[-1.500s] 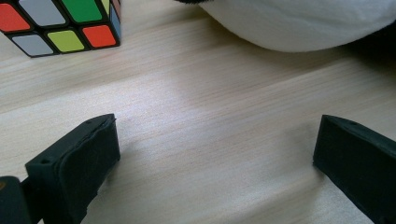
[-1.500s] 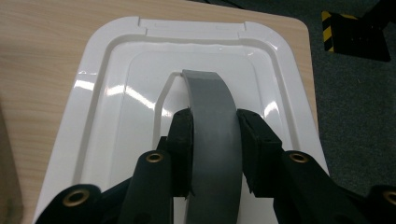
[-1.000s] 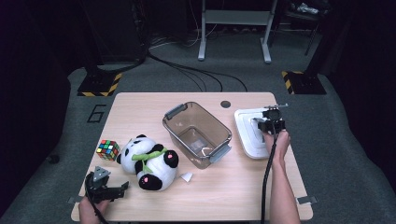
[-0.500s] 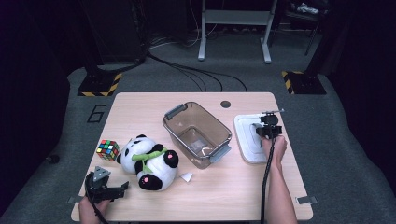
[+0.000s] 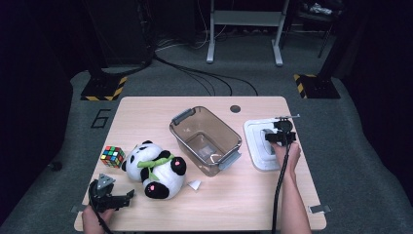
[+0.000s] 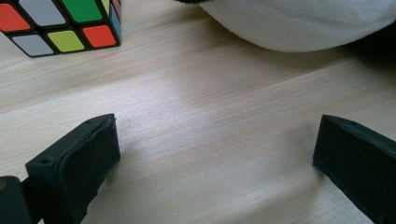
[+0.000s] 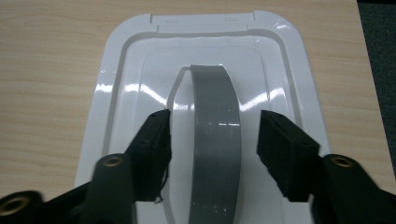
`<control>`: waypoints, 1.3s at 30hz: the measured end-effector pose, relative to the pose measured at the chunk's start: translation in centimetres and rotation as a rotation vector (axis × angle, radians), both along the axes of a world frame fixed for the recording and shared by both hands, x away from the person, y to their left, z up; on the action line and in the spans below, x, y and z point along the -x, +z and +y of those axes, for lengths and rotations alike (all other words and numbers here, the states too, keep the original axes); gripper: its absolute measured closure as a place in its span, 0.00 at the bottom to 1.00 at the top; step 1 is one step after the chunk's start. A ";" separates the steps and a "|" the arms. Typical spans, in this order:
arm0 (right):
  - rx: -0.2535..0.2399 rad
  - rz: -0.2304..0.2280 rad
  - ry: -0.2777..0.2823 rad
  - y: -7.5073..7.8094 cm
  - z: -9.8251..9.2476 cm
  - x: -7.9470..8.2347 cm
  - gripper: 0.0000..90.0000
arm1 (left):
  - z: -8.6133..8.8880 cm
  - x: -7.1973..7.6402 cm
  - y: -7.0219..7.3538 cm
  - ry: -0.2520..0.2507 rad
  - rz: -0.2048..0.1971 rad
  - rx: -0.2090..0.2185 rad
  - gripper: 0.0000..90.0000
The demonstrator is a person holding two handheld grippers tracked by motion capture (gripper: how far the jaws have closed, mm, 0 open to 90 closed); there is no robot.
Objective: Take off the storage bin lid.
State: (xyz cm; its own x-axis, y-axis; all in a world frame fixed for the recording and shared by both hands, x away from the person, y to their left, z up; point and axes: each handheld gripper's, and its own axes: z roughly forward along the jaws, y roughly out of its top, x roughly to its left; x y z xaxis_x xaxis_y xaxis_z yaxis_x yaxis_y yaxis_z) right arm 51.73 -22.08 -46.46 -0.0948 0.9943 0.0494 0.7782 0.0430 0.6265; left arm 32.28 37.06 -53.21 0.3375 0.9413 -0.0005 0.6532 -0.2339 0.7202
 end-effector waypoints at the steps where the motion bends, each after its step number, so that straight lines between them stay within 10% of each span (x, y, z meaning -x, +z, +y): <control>1: -0.003 -0.004 0.004 0.1 0.0 0.2 0.41 | 0.0 0.0 0.0 0.000 -0.001 0.000 0.00; 20: -0.021 -0.068 0.133 1.4 1.6 6.0 0.03 | 0.0 0.0 0.0 0.001 0.000 0.000 0.00; 39: 0.009 -0.081 0.266 -1.5 6.9 11.5 0.00 | 0.0 0.0 0.0 0.001 0.000 0.000 0.00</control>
